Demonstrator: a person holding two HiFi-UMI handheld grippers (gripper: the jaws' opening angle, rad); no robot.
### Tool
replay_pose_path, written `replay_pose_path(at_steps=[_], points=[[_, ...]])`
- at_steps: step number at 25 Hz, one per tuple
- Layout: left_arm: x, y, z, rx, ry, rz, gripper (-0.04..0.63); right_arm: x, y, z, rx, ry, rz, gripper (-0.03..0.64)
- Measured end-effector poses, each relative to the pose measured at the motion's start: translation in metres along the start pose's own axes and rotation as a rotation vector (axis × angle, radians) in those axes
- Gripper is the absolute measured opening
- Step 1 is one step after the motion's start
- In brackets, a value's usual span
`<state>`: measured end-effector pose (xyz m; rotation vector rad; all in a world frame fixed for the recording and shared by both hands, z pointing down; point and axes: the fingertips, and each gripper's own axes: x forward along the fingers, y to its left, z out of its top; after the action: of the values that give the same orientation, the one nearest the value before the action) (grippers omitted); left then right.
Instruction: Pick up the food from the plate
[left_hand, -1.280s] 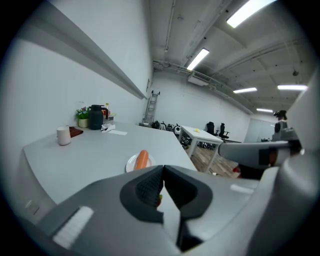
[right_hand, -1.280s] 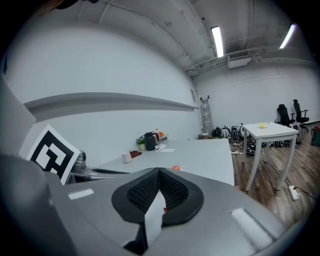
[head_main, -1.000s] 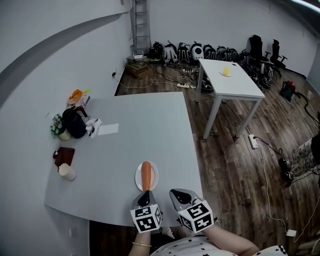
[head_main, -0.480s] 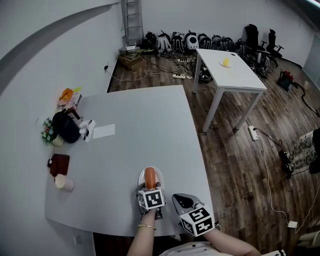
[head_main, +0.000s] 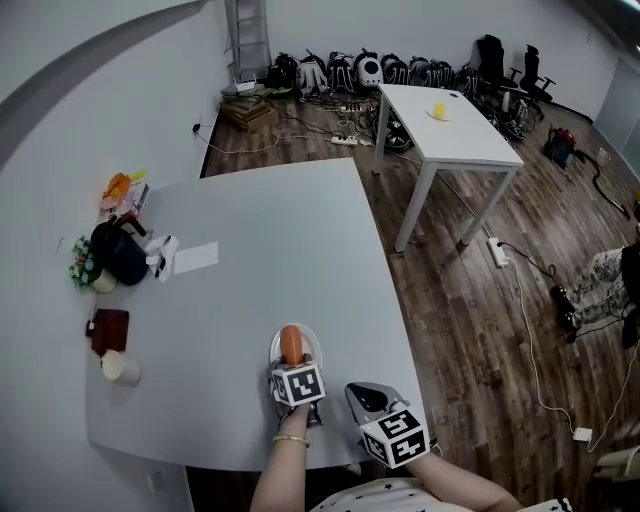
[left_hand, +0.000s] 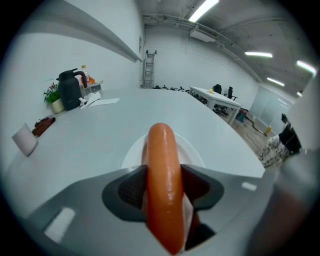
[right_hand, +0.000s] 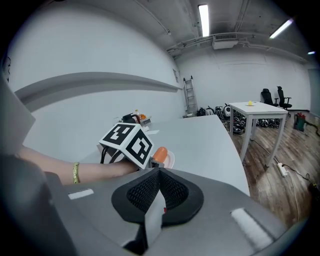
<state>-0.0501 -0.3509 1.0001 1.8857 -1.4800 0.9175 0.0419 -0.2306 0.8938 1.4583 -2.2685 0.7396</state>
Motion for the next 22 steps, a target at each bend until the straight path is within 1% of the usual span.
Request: replay_pose_path(at_steps=[2,4,6,9,13,16,19,22], points=[[-0.001,0.001,0.002,-0.013,-0.015,-0.009,0.210,-0.001,0.003,0.001,-0.009,-0.001,0.007,-0.002],[-0.007,0.003,0.004,-0.054,-0.048,-0.030,0.209,-0.004,0.006,0.001,-0.015,-0.006,0.011,-0.002],[-0.021,0.001,0.007,-0.091,-0.092,-0.066,0.209,-0.008,0.007,0.002,-0.021,-0.016,0.013,-0.002],[-0.054,-0.008,0.011,-0.119,-0.166,-0.132,0.207,-0.016,0.006,0.007,-0.032,-0.037,0.012,-0.002],[-0.107,-0.013,0.009,-0.203,-0.274,-0.204,0.207,-0.025,0.005,0.012,-0.038,-0.066,0.009,-0.002],[-0.148,-0.019,0.002,-0.248,-0.343,-0.245,0.207,-0.034,0.006,0.015,-0.047,-0.090,0.019,-0.002],[-0.181,-0.023,-0.008,-0.264,-0.381,-0.275,0.207,-0.039,0.011,0.015,-0.068,-0.106,0.034,-0.002],[-0.207,-0.022,-0.018,-0.278,-0.421,-0.279,0.207,-0.044,0.016,0.014,-0.084,-0.121,0.049,-0.002]])
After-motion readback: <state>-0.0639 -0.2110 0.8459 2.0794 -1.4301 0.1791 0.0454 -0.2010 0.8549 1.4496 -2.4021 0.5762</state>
